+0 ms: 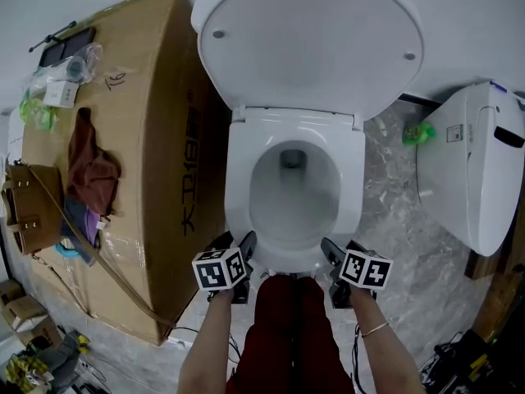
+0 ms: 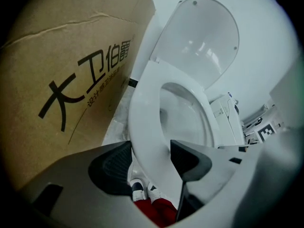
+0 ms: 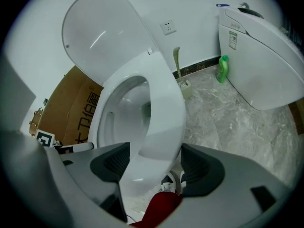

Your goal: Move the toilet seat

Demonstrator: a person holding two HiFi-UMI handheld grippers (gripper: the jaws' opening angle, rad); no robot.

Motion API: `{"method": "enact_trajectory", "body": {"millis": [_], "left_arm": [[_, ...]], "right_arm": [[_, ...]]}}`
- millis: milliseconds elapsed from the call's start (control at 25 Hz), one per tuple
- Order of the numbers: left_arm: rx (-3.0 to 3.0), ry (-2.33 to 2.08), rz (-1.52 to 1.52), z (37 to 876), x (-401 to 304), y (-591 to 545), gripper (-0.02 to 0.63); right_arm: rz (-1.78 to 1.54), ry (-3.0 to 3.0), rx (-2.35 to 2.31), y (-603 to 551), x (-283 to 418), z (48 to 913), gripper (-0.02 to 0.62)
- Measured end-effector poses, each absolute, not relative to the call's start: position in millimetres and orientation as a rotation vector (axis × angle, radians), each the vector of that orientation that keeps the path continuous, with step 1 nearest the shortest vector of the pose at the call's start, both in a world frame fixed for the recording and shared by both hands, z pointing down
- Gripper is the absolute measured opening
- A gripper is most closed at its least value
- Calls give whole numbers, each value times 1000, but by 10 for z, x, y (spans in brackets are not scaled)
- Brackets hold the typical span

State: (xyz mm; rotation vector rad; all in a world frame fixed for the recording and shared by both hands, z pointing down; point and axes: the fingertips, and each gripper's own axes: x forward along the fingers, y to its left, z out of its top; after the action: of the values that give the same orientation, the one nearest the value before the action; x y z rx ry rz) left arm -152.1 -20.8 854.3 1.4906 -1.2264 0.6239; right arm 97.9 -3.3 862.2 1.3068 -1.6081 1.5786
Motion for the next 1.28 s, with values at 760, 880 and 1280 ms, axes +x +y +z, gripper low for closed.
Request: {"method": "enact_trajectory", "body": {"millis": [760,880,1280], "left_arm": [[1559,-1213,557,7397,-1498,-354,249],[1573,-1220,529,7189,-1489,-421,249],[1575,-1202,452,6614,-1451,-697,249]], "right_arm": [[1699,-1736,1453,-258,1009,7433,325],[1680,-1768,1463,-325,1014,7226,326],[1666,-1852,1510,-622,1042,6640,325]]}}
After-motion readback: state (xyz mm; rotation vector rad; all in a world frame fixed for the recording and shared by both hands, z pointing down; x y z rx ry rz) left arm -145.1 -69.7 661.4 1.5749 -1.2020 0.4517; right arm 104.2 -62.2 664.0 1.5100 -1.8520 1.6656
